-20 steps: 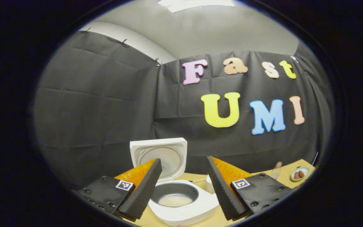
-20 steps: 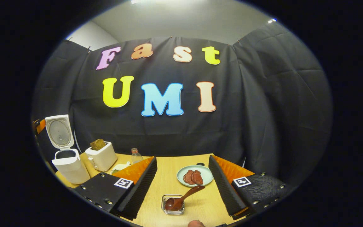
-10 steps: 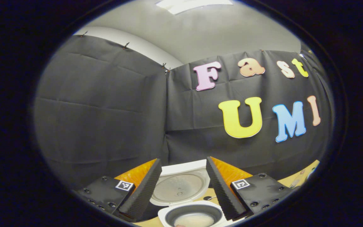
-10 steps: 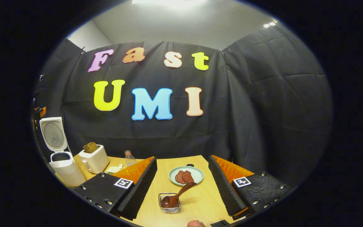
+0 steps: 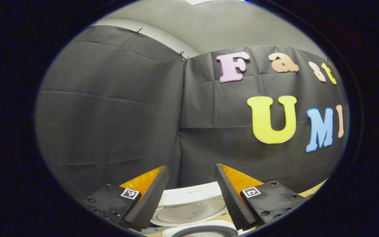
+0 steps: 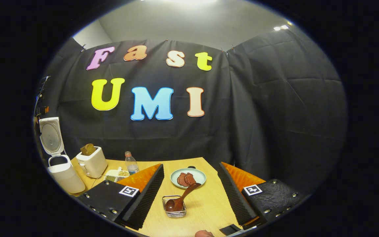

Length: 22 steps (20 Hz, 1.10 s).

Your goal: Close the left gripper, press the button to open the rice cooker; take a wooden spoon from the chopstick holder with the right hand, scoop a spoonful of rice and pour it into the rice cooker, then put the wooden spoon back into the chopstick holder.

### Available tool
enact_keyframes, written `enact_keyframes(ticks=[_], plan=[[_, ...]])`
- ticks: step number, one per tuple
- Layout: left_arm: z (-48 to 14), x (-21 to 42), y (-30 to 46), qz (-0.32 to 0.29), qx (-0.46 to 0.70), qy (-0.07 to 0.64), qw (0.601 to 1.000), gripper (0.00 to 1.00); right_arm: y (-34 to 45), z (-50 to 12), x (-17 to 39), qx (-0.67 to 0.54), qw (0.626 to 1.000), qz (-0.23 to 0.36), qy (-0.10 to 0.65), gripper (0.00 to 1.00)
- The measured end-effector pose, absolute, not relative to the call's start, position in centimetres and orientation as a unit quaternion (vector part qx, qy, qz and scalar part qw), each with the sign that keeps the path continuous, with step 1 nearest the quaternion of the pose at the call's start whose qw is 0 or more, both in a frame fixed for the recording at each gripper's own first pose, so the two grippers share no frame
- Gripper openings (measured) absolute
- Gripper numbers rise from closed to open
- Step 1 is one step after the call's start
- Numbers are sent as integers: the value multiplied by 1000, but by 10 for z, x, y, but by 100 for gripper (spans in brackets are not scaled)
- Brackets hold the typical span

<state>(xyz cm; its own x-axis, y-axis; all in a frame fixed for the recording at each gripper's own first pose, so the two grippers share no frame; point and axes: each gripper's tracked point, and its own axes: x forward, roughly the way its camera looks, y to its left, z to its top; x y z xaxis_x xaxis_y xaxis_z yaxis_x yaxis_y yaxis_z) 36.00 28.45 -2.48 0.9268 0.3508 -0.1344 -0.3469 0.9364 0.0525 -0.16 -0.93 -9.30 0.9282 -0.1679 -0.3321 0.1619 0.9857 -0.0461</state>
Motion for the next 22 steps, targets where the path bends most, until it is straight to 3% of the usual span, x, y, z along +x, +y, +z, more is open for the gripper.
enact_keyframes(ticks=[6, 22], plan=[[-69, 389, 310, 190, 12, 143, 971, 97, -5, -99, -3, -9, 980, -82, 180, 100], [-70, 335, 264, 193, -2, 149, 970, 98, -29, -92, 25, 0, 985, -36, 169, 100]])
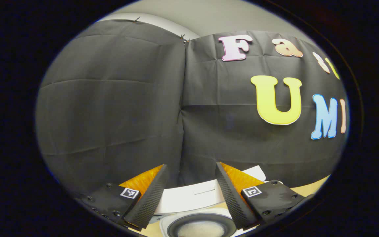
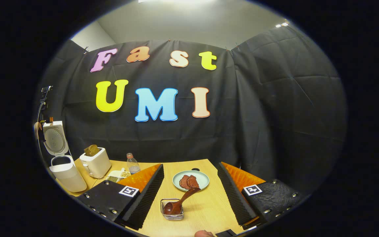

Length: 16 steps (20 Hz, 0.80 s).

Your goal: Close the left gripper, press the button to open the rice cooker; take a wooden spoon from the chopstick holder with the right hand, scoop a spoonful of rice and pour it into the rice cooker, then put the wooden spoon back into the chopstick holder.

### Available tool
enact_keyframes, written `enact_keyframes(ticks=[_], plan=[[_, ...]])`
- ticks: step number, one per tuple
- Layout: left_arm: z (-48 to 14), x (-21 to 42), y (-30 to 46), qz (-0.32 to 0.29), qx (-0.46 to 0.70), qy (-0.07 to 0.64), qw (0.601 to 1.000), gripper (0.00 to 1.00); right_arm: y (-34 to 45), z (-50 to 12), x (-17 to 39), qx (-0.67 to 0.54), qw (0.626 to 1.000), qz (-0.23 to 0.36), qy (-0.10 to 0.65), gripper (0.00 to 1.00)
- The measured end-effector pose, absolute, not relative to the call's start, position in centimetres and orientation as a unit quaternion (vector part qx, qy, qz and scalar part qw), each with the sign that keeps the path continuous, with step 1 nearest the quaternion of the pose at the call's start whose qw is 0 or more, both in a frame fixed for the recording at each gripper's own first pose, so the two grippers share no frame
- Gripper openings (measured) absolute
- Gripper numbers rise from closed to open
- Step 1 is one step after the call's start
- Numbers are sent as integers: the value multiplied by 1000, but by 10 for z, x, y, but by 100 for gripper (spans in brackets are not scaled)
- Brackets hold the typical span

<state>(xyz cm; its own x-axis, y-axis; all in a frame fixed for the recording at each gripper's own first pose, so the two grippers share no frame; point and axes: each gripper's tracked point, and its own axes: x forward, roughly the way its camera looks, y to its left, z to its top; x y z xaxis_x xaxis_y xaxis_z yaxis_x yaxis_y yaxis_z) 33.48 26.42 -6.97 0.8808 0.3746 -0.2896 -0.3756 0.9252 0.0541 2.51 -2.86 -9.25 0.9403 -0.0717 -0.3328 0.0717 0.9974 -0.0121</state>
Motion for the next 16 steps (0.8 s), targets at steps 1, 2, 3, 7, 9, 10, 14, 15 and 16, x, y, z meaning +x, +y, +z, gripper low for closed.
enact_keyframes(ticks=[1, 2, 3, 7, 9, 10, 14, 15, 16], plan=[[-70, 332, 260, 193, -2, 150, 970, 98, -30, -91, 28, 0, 985, -32, 167, 100], [-71, 327, 258, 193, -2, 152, 969, 100, -30, -90, 30, 1, 986, -27, 164, 100], [-71, 322, 256, 193, -2, 154, 969, 98, -31, -89, 32, 3, 986, -23, 162, 100], [-78, 307, 241, 193, -4, 163, 968, 100, -36, -94, 40, 6, 987, -5, 164, 100], [-84, 293, 229, 191, -9, 172, 966, 99, -40, -96, 43, 7, 986, 1, 164, 100], [-87, 285, 224, 191, -13, 177, 966, 98, -42, -96, 44, 9, 986, 5, 164, 100], [-107, 262, 201, 185, -18, 200, 962, 100, -50, -99, 49, 12, 986, 21, 165, 100], [-114, 256, 196, 183, -19, 209, 961, 96, -51, -100, 50, 13, 986, 25, 165, 100], [-121, 250, 190, 182, -20, 215, 959, 98, -53, -103, 51, 13, 986, 28, 166, 100]])
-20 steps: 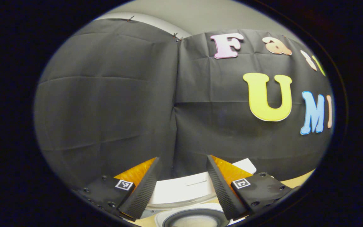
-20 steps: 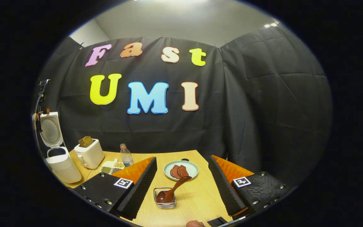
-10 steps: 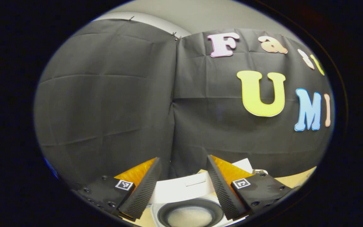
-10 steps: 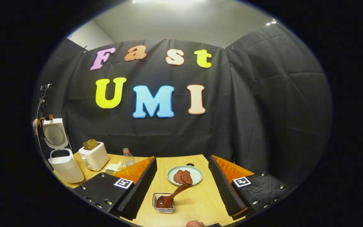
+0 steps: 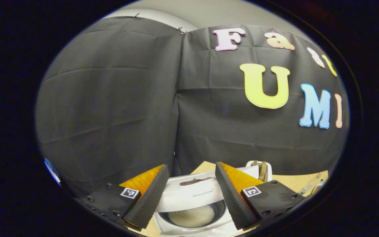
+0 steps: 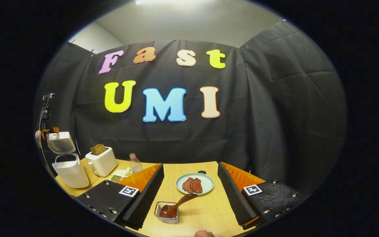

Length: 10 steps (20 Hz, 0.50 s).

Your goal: Close the left gripper, press the button to open the rice cooker; take a wooden spoon from the chopstick holder with the right hand, scoop a spoonful of rice and pour it into the rice cooker, then put the wooden spoon back into the chopstick holder.

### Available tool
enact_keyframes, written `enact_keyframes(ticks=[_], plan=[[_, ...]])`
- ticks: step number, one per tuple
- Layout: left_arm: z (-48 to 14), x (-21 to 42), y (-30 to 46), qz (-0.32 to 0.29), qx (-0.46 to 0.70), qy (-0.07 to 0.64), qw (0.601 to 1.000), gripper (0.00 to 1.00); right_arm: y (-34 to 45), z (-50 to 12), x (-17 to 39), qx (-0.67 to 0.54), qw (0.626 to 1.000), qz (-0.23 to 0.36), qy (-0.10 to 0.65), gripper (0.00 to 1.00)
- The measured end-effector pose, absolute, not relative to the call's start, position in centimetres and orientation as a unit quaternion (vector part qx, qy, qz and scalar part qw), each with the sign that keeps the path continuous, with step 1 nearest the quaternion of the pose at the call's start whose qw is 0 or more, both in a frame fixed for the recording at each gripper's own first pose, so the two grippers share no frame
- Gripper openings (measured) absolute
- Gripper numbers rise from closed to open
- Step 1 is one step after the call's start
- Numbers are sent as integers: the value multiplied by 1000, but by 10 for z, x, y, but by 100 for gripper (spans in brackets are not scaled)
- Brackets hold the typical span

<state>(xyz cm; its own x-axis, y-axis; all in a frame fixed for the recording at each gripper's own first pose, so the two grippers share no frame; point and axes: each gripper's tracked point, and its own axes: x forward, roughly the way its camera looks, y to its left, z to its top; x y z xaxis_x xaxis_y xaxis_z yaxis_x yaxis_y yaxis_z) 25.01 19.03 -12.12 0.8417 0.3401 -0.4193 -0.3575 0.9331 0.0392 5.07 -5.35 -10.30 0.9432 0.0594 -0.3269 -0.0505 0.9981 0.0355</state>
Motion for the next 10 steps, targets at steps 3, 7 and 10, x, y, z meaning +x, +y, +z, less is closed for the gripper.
enact_keyframes(ticks=[3, 7, 10], plan=[[-142, 233, 172, 175, -12, 230, 957, 98, -61, -108, 52, 11, 985, 36, 170, 100], [-161, 214, 156, 175, -12, 243, 954, 98, -69, -110, 53, 20, 984, 42, 173, 100], [-181, 205, 147, 176, -24, 260, 949, 96, -76, -114, 52, 14, 983, 45, 175, 100]])
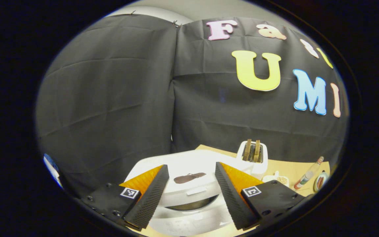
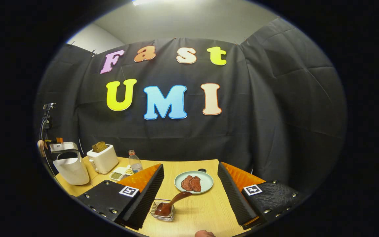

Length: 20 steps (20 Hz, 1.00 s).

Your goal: Close the left gripper, press the button to open the rice cooker; take a wooden spoon from the chopstick holder with the right hand, scoop a spoonful of rice and pour it into the rice cooker, then put the wooden spoon back into the chopstick holder.

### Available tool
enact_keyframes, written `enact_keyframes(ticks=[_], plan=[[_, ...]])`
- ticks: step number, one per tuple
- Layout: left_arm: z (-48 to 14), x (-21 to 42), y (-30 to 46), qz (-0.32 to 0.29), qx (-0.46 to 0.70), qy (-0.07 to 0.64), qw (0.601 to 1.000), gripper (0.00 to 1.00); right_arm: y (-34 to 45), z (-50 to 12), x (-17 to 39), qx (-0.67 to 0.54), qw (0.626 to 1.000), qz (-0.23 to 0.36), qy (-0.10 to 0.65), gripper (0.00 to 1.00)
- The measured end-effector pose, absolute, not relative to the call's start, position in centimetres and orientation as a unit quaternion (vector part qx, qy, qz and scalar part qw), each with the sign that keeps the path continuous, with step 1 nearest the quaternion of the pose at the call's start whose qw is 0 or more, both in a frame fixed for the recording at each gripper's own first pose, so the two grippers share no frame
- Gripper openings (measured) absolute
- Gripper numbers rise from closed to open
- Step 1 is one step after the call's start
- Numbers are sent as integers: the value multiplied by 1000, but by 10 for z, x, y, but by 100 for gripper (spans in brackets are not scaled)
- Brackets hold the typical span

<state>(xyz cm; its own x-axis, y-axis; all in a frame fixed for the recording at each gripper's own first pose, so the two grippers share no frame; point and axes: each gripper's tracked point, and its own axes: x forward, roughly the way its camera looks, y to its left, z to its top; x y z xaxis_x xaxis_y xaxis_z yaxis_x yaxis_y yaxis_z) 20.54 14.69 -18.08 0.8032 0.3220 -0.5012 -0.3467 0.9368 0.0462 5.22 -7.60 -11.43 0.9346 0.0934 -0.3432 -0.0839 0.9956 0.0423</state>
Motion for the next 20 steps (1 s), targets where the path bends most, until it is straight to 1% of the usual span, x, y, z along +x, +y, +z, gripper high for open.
enact_keyframes(ticks=[1, 2, 3, 4, 10, 14, 16, 17, 18, 19, 20], plan=[[-187, 203, 145, 177, -23, 266, 947, 98, -79, -115, 51, 9, 983, 45, 176, 100], [-194, 200, 143, 179, -22, 271, 946, 96, -82, -117, 51, 6, 983, 45, 178, 100], [-200, 199, 141, 179, -20, 275, 944, 98, -84, -118, 51, 6, 983, 44, 180, 100], [-205, 195, 138, 180, -17, 279, 943, 99, -86, -120, 50, 7, 982, 44, 181, 100], [-236, 179, 128, 186, -18, 309, 933, 98, -95, -122, 48, 7, 982, 43, 183, 100], [-245, 176, 125, 190, -8, 313, 931, 99, -101, -122, 47, 4, 983, 40, 182, 100], [-246, 176, 126, 192, -9, 315, 930, 98, -102, -124, 47, 6, 982, 41, 183, 100], [-253, 175, 124, 191, -13, 326, 926, 96, -102, -126, 47, 6, 982, 41, 184, 100], [-255, 171, 122, 190, -16, 335, 923, 96, -103, -128, 46, 6, 982, 40, 186, 100], [-255, 175, 125, 192, -14, 327, 925, 99, -104, -130, 46, 7, 982, 40, 187, 100], [-257, 172, 124, 195, -20, 332, 923, 96, -104, -132, 45, 9, 981, 40, 188, 100]])
